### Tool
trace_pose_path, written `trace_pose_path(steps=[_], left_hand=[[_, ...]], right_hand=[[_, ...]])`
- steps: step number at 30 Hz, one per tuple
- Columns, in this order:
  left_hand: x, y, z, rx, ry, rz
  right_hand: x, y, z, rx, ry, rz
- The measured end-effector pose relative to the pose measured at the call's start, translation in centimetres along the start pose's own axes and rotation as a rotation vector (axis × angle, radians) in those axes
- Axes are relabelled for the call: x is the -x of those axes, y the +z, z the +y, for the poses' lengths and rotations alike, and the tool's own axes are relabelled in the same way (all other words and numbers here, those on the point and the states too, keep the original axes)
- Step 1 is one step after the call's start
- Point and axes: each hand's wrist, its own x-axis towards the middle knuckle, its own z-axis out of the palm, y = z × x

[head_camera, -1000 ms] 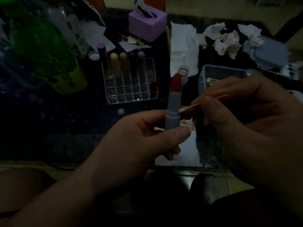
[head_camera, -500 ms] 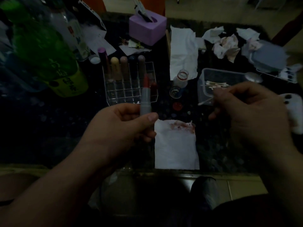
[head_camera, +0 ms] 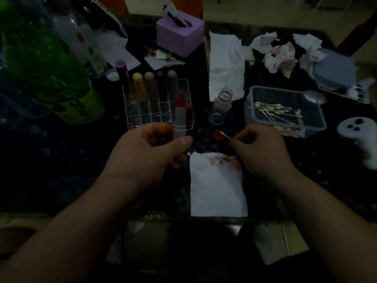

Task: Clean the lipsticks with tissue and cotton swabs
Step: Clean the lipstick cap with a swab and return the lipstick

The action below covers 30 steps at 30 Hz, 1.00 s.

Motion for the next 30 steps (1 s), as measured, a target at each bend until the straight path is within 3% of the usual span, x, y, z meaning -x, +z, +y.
trace_pose_path(steps=[14,19,24,30], left_hand=[[-0.3,-0.9,0.0,-0.019,-0.027,-0.023],[-0.2,-0.8,0.0,0.000,-0.041,-0.057],[-0.1,-0.9,-0.2,-0.019,-0.053,-0.071],[0.4,-0.8,0.0,-0.149,-0.061,-0.160]], right_hand=[[-0.7,1.4,0.3,0.124,-0.073,0.011],[0.6,-0.2,-1.0,0.203,-0.188,0.076],[2.5,-0.8,-0.5,0.345,-0.010,-0.191],[3.0,0.4,-0.9,0.265,0.079,-0.289]])
